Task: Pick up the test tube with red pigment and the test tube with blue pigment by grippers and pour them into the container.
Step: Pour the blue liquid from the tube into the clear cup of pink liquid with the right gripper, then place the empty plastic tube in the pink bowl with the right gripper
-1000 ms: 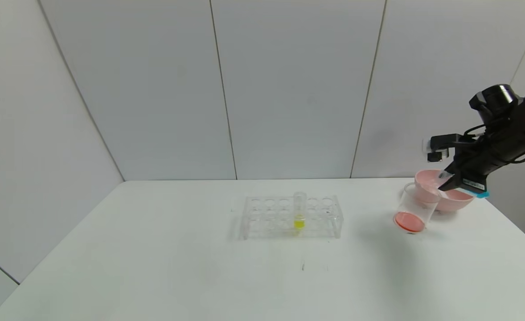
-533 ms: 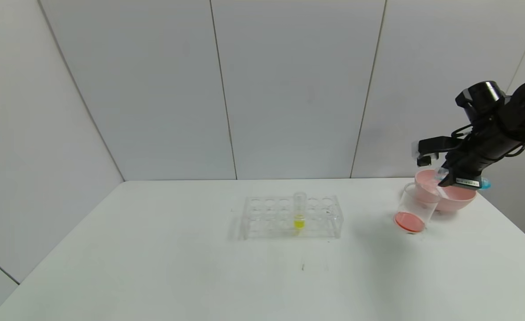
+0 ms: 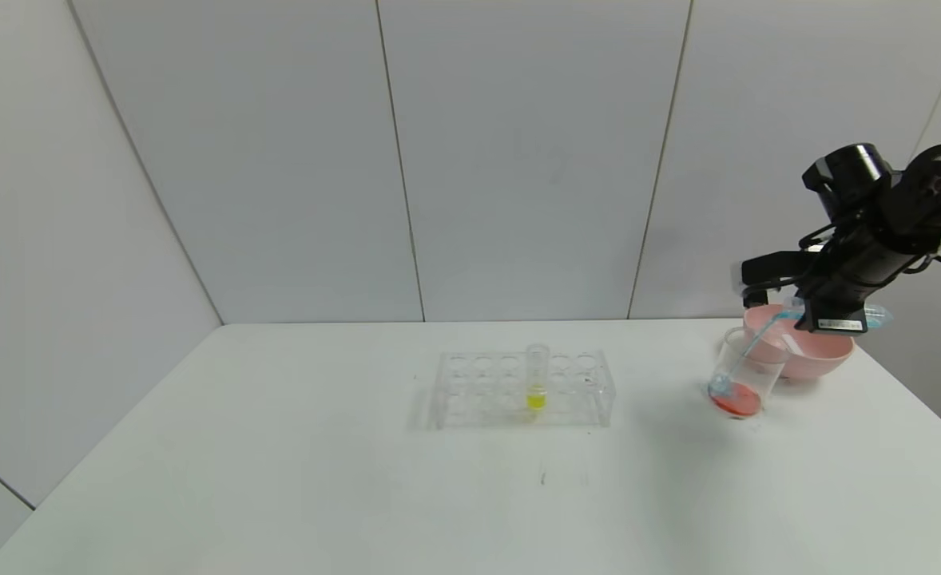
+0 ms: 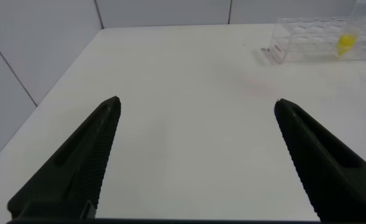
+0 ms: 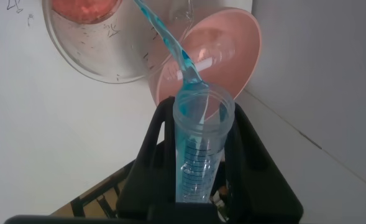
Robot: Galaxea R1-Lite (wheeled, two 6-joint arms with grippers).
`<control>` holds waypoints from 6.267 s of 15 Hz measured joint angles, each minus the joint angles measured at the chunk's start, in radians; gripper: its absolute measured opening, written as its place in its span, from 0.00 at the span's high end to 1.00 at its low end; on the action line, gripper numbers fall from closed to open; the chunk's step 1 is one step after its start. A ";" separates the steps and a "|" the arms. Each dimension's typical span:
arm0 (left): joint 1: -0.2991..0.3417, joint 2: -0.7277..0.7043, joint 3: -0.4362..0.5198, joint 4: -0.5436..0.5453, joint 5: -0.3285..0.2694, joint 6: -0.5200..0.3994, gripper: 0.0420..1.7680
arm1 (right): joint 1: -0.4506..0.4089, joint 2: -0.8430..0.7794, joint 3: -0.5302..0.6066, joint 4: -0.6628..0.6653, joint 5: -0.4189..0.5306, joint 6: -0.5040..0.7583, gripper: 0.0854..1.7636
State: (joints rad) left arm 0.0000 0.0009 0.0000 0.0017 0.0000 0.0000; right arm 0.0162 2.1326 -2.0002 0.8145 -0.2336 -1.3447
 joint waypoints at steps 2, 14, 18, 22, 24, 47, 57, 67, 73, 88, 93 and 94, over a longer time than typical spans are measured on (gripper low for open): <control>0.000 0.000 0.000 0.000 0.000 0.000 0.00 | 0.008 0.000 0.000 0.009 -0.002 -0.007 0.75; 0.000 0.000 0.000 0.000 0.000 0.000 0.00 | 0.056 -0.002 0.000 0.007 -0.165 -0.089 0.75; 0.000 0.000 0.000 0.000 0.000 0.000 0.00 | 0.070 0.001 0.001 0.008 -0.168 -0.089 0.75; 0.000 0.000 0.000 0.000 0.000 0.000 0.00 | 0.070 0.000 0.007 0.008 -0.160 -0.081 0.75; 0.000 0.000 0.000 0.000 0.000 0.000 0.00 | 0.061 -0.004 0.009 0.003 -0.103 -0.050 0.75; 0.000 0.000 0.000 0.000 0.000 0.000 0.00 | -0.079 -0.386 1.017 -1.540 0.582 1.254 0.75; 0.000 0.000 0.000 0.000 0.000 0.000 0.00 | -0.170 -0.308 1.175 -1.825 0.521 1.344 0.75; 0.000 0.000 0.000 0.000 0.000 0.000 0.00 | -0.258 0.036 0.906 -1.922 0.339 1.346 0.75; 0.000 0.000 0.000 0.000 0.000 0.000 0.00 | -0.266 0.132 0.834 -1.925 0.326 1.348 0.56; 0.000 0.000 0.000 0.000 0.000 0.000 0.00 | 0.061 -0.003 0.875 -1.904 0.176 1.346 0.11; 0.000 0.000 0.000 0.000 0.000 0.000 0.00 | 0.085 -0.230 1.057 -1.913 0.210 1.355 0.07; 0.000 0.000 0.000 0.000 0.000 0.000 0.00 | 0.086 -0.295 1.107 -1.914 0.223 1.360 0.07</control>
State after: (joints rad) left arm 0.0000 0.0009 0.0000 0.0013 0.0000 0.0000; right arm 0.1023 1.8377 -0.8928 -1.0991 -0.0109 0.0155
